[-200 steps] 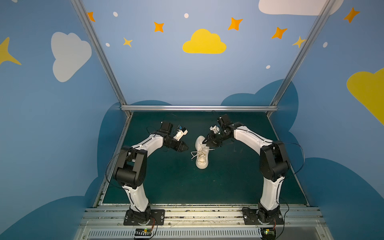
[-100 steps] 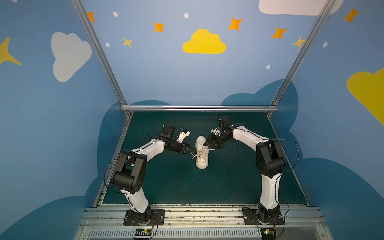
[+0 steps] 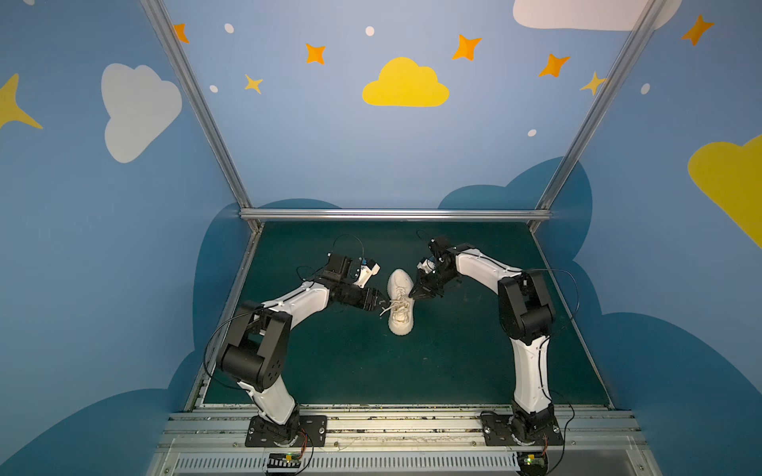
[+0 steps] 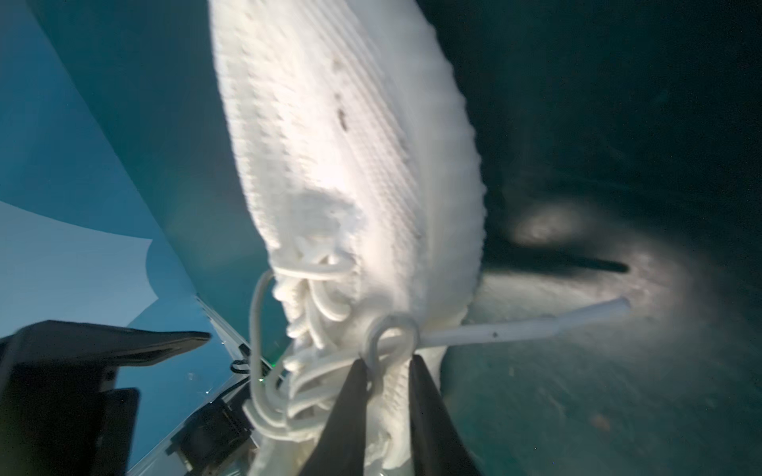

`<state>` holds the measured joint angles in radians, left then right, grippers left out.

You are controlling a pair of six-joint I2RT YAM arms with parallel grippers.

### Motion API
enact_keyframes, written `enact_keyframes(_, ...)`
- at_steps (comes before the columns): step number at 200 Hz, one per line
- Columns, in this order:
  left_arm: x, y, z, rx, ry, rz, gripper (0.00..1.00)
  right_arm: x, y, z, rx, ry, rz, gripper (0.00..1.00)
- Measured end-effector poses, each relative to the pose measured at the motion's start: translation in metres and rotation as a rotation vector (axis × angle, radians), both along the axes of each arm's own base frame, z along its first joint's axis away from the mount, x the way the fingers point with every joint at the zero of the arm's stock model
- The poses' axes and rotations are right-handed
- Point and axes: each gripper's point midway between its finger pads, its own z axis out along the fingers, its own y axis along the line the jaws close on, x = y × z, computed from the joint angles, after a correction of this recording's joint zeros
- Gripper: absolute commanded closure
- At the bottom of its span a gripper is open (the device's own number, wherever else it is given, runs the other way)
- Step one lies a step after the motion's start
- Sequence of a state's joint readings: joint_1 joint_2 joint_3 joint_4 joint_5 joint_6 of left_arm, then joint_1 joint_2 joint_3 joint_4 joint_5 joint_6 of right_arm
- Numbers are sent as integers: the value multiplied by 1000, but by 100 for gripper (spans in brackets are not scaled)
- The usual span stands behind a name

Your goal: Tie the shoes

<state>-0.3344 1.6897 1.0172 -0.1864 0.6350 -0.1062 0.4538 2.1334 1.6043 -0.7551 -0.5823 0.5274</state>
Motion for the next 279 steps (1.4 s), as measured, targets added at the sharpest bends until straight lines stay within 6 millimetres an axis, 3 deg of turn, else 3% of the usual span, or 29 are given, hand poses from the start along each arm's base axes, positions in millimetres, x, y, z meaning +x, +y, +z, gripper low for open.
enact_keyframes(10, 1, 0, 1, 0, -4, 3, 38, -4, -2, 0, -4, 0, 5, 100)
enact_keyframes(76, -6, -3, 1, -1, 3, 3, 40, -16, -12, 20, 0, -43, 0, 100)
enact_keyframes(209, -10, -1, -7, 9, 32, 24, 42, -29, -20, -7, -25, 2, -3, 100)
enact_keyframes(279, -9, -2, -7, 5, 37, 32, 41, -33, -10, -25, -20, 32, 20, 100)
